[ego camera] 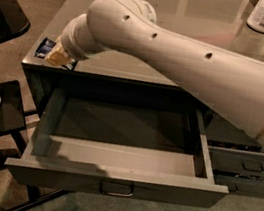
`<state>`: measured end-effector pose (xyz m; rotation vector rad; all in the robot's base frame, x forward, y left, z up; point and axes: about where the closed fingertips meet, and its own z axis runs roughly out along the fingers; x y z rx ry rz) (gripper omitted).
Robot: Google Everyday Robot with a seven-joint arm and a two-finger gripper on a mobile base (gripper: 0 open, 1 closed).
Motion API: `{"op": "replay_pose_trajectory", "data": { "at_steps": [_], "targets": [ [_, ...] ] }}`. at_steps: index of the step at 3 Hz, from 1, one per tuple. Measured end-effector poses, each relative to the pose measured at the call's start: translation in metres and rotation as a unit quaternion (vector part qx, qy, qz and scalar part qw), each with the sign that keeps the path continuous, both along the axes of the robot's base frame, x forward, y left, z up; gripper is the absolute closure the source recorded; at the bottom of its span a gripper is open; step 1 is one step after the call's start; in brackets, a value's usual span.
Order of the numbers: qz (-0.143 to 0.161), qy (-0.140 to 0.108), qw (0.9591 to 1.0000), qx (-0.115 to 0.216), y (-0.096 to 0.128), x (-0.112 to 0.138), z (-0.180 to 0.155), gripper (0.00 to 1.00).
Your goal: Pick rxbar blueberry from top drawer and place on counter
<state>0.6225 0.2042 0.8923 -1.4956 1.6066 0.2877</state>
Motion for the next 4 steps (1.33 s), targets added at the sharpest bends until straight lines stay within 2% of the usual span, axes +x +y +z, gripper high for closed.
{"op": "replay_pose_trajectory", "data": {
  "at_steps": [1,2,3,4],
  "targets": [
    [-0.012,0.006,0.9999,-0.010,-0.006,0.027,0.001,1.00],
    [-0.008,0.017,0.9996,-0.019,-0.010,0.050,-0.010,1.00],
    [-0.001,0.030,0.9992,-0.026,-0.012,0.068,-0.023,0.81],
    [0.003,0.038,0.9988,-0.029,-0.015,0.078,-0.030,0.58]
  ]
}}
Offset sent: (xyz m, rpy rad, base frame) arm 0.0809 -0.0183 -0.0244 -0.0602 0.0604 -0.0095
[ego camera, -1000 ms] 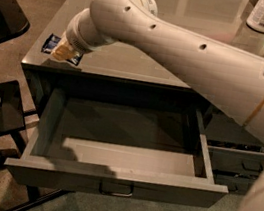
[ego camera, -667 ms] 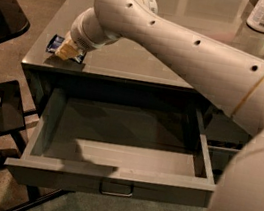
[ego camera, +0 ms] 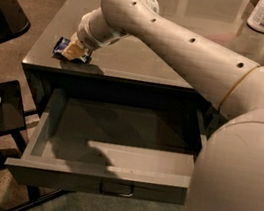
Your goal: Pick rxbar blueberry from top drawer and place on counter
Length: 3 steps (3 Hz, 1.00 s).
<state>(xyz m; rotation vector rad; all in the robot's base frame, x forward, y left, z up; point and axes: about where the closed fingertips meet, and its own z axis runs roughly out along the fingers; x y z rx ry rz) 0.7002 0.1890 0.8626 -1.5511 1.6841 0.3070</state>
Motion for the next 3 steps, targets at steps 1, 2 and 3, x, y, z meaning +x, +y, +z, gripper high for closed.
{"op": "replay_pose_trajectory", "data": {
  "at_steps": [1,2,3],
  "targets": [
    [0.004,0.007,1.0000,-0.004,-0.0007,0.0025,0.0002,0.35],
    [0.008,0.011,0.9999,-0.007,-0.0007,0.0029,0.0024,0.11],
    [0.016,0.014,0.9997,-0.008,0.0016,-0.0021,0.0092,0.00]
  ]
}}
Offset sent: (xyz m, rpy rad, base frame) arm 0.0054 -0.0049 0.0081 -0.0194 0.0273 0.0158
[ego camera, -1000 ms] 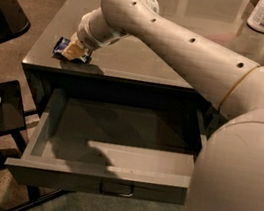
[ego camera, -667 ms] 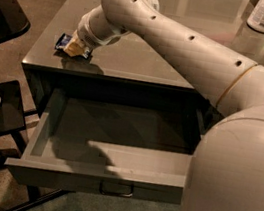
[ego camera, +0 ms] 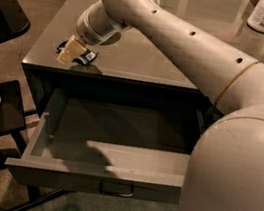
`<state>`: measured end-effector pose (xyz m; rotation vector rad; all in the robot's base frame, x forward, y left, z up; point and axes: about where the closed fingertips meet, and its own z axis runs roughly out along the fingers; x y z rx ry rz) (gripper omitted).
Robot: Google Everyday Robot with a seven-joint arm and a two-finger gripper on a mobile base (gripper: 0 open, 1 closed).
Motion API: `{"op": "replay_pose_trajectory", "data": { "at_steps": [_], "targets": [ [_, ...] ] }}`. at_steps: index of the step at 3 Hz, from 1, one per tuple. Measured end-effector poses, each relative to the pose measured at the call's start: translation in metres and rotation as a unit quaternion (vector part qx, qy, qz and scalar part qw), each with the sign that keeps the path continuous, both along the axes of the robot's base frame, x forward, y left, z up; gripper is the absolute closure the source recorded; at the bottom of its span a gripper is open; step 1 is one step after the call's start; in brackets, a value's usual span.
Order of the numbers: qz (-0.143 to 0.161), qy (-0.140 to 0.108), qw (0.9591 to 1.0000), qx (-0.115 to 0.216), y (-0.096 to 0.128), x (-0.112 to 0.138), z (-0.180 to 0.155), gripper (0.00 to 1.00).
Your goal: Pick rxbar blueberry from top drawer and place on counter
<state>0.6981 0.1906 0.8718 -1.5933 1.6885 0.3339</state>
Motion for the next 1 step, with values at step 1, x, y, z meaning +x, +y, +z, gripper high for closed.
{"op": "replay_pose_trajectory", "data": {
  "at_steps": [1],
  "targets": [
    [0.000,0.000,1.0000,0.000,0.0001,-0.0003,0.0002,0.00]
  ]
}}
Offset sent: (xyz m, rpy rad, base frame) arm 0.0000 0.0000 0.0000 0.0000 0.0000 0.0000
